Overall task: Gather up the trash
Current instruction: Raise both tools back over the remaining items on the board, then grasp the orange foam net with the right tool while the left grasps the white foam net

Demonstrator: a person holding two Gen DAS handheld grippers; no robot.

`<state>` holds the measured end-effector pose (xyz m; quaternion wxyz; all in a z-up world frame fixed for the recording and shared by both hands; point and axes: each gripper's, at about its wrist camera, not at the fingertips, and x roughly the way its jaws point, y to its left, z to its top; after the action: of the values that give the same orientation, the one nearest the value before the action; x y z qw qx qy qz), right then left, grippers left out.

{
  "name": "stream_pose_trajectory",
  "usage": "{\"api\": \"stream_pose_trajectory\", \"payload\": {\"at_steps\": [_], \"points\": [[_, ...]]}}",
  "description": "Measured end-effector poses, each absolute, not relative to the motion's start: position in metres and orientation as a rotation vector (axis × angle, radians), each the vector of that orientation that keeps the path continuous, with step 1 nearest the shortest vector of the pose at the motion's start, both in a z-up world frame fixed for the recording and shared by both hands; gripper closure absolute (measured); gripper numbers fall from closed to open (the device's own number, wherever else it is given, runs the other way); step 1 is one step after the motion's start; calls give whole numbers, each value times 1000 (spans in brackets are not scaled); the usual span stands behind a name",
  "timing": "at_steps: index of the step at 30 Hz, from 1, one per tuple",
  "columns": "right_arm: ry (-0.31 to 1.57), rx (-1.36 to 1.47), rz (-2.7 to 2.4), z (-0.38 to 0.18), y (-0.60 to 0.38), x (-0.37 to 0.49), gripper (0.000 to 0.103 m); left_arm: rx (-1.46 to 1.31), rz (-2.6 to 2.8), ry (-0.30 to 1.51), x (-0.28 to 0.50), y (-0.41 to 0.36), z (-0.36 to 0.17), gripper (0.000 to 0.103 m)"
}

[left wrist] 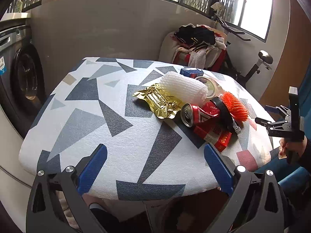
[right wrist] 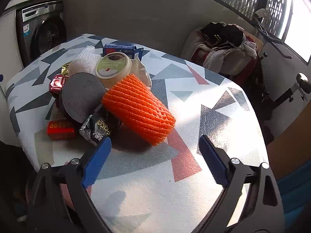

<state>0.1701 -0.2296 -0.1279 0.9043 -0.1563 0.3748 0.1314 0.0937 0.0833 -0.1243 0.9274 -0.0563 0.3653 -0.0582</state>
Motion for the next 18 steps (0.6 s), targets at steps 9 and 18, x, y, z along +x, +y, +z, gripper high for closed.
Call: {"api": "stream_pose_trajectory", "payload": {"at_steps": [9, 18], "points": [[800, -483, 278, -141, -209, 212, 22, -159, -120, 771, 107, 92, -137, 6], [840, -648, 315, -164, -173, 223, 75, -212, -202, 801, 125, 76, -143, 14]]}}
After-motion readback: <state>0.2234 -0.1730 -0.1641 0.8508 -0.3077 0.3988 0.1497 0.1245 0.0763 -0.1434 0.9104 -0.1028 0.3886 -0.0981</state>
